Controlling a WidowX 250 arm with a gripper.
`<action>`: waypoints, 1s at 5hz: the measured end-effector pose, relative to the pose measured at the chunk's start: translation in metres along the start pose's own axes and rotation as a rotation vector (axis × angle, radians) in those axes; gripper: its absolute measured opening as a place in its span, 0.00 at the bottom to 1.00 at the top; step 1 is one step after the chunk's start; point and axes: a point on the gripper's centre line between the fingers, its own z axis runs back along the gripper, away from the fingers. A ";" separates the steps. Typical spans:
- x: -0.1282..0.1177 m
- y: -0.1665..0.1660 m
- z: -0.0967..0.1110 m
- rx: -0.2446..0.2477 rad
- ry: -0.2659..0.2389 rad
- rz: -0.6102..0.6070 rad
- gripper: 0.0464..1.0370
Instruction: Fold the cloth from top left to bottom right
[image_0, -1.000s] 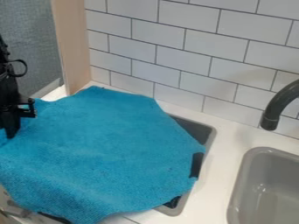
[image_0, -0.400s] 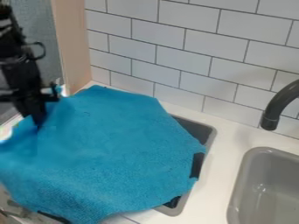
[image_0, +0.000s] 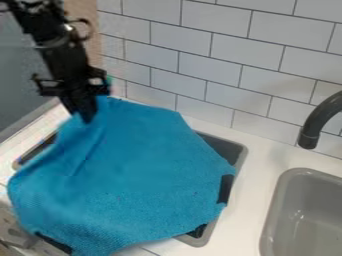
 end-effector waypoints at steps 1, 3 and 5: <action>-0.004 -0.027 -0.013 -0.015 0.017 -0.042 0.01; -0.015 -0.062 -0.035 -0.004 0.023 -0.103 0.01; -0.019 -0.076 -0.050 0.003 0.037 -0.094 0.20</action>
